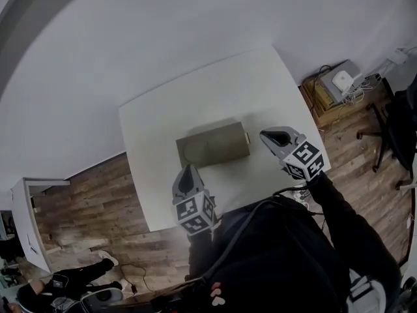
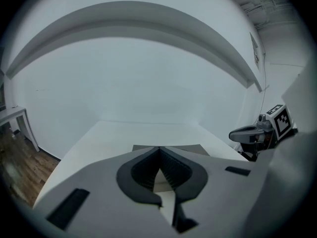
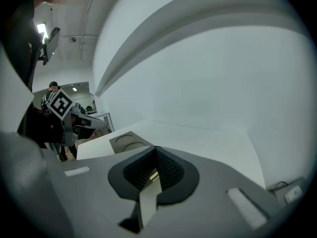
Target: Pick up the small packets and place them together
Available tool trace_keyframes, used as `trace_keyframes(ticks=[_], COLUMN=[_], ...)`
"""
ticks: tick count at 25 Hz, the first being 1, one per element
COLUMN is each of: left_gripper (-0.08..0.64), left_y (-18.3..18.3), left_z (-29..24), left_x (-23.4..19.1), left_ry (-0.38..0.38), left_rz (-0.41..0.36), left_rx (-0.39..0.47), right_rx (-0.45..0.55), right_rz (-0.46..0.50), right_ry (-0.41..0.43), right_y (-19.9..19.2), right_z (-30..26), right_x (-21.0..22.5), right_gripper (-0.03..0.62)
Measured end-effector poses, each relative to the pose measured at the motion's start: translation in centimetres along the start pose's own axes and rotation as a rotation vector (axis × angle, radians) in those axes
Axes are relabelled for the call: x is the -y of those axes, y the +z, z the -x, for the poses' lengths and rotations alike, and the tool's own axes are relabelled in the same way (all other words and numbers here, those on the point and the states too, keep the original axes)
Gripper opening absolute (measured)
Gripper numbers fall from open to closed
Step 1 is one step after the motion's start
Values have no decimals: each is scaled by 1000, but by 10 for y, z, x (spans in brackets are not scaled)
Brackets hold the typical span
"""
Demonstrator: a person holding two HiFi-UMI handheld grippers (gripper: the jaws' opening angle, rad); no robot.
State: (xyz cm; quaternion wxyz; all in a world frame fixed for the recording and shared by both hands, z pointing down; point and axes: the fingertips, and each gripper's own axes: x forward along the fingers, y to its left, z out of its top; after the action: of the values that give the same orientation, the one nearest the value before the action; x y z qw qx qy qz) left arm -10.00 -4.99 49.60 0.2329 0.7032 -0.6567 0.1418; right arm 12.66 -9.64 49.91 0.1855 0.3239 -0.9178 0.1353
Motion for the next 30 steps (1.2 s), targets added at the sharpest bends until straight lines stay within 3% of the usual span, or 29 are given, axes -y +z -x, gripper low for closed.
trace_keyframes(ticks=[5, 9, 16, 19, 22, 30], left_gripper=[-1, -1, -1, -1, -1, 0], left_y=[-14, -23, -24, -32, -43, -52], left_z=[-16, -24, -36, -46, -50, -55], left_x=[0, -7, -7, -3, 1, 5], left_ry=[-18, -26, -84, -123, -155, -199], left_rz=[37, 45, -6, -5, 17, 47], left_rx=[-75, -155, -211, -239, -277, -324], right_rx=[-88, -157, -391, -480, -535, -631], right_rz=[57, 92, 304, 382, 382, 476], right_ry=[93, 196, 374, 421, 462, 480], right_y=[-14, -22, -56, -70, -82, -97], right_z=[-15, -27, -48, -59, -67, -78], right_x=[7, 6, -1, -1, -7, -5], right_gripper=[8, 95, 181, 195, 195, 196])
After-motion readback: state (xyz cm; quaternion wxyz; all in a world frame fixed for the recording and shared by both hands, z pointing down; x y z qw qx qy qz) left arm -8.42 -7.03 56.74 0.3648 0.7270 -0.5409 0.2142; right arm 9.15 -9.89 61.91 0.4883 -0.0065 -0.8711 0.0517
